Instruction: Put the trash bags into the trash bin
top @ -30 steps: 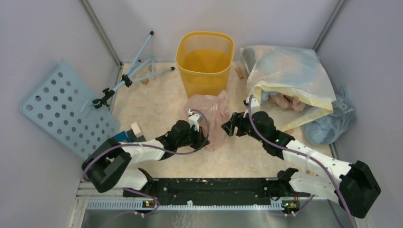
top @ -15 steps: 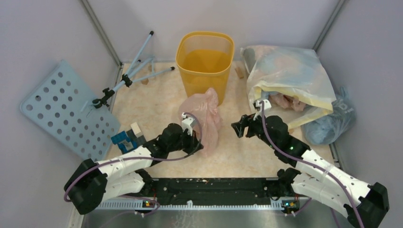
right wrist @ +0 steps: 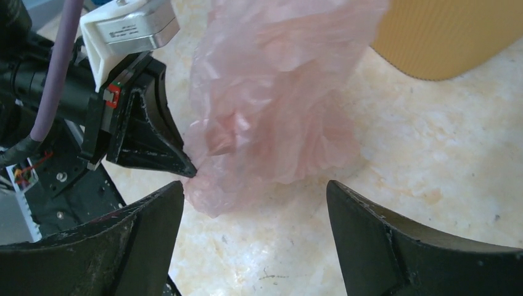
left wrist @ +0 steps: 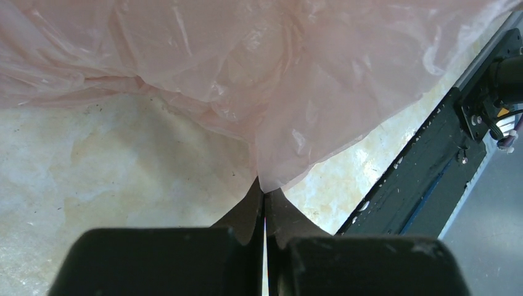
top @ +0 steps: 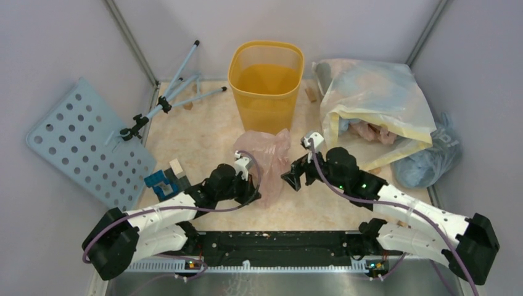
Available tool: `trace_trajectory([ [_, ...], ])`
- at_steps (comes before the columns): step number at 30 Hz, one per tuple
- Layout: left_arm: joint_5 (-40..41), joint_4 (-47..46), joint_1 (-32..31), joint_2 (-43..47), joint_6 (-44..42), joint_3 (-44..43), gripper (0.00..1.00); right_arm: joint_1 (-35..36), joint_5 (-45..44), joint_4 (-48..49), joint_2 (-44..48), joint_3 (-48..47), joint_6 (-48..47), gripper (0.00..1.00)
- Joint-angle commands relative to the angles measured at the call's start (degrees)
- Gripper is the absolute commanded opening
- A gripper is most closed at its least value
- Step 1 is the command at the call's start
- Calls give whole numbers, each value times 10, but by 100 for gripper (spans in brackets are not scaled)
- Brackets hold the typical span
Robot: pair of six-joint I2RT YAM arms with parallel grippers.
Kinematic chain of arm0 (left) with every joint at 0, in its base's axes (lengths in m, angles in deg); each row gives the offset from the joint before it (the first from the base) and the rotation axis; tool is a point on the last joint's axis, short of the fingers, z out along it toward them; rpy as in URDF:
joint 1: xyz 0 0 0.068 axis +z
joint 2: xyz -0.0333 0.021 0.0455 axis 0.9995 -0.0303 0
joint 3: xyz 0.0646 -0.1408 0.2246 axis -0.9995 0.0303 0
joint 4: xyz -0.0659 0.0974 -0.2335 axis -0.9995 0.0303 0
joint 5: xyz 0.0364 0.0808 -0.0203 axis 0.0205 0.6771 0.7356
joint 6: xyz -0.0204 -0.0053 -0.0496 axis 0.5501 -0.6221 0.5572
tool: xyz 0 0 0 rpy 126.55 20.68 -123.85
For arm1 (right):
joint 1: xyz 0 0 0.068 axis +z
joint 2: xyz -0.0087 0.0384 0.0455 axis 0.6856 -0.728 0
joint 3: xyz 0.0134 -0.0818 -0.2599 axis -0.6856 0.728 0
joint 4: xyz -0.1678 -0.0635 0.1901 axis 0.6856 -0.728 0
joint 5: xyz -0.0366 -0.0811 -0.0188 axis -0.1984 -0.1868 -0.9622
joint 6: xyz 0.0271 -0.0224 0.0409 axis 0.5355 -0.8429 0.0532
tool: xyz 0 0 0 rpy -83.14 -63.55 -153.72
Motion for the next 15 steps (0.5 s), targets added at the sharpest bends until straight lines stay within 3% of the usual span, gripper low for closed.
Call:
trace_trajectory([
  [1,-4,-3,-1,14,-1,0,0,43,-34,28,-41,-48,-47,84],
  [6,5,-1,-1,12,0,1,0,51,-101,47,-60,-52,-38,68],
  [9,4,-3,0,10,0,3,0,51,-125,59,-52,-48,-33,45],
  [13,9,0,0,10,0,3,0,51,-178,57,-36,-44,-24,6],
  [15,17,5,0,13,0,3,0,51,-206,50,-22,-39,-21,0],
])
